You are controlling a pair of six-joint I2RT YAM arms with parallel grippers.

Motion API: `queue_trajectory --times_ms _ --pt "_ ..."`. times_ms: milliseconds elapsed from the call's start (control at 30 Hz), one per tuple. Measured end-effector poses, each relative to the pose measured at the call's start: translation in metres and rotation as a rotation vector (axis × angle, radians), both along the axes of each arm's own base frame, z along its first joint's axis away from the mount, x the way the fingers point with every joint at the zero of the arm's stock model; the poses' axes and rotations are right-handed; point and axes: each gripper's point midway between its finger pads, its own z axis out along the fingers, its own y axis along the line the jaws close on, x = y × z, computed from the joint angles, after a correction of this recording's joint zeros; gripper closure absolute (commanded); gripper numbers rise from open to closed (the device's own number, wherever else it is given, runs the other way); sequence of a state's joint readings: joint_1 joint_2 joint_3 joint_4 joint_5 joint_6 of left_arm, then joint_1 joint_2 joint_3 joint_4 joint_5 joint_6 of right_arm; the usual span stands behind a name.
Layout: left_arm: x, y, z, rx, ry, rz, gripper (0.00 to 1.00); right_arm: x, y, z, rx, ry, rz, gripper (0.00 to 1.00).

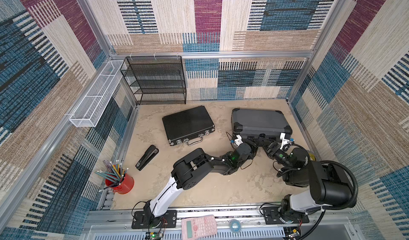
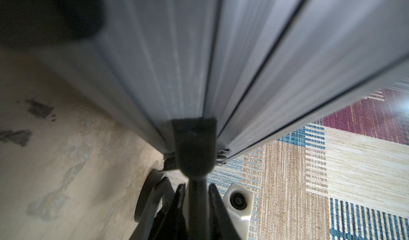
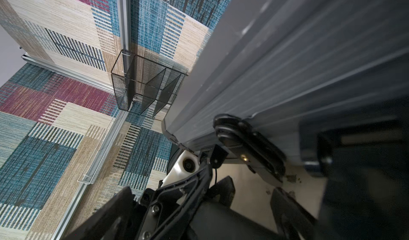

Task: Open the poker set cases
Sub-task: Open the fastener on the poker set case.

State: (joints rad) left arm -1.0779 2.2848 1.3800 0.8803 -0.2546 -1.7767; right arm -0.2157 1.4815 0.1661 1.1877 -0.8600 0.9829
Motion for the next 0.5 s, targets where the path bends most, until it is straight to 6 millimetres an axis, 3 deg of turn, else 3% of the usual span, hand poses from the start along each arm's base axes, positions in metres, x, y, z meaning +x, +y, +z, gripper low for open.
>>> queue_trajectory --times_ms 367,500 --pt "0.0 0.0 0.0 -0.002 0.002 0.0 1.0 0.002 0.0 -0.013 -0.002 0.035 0.002 0.0" --pt "0.0 0.0 0.0 -0.003 0.002 0.001 1.0 0.006 -0.001 -0.009 0.011 0.021 0.004 0.01"
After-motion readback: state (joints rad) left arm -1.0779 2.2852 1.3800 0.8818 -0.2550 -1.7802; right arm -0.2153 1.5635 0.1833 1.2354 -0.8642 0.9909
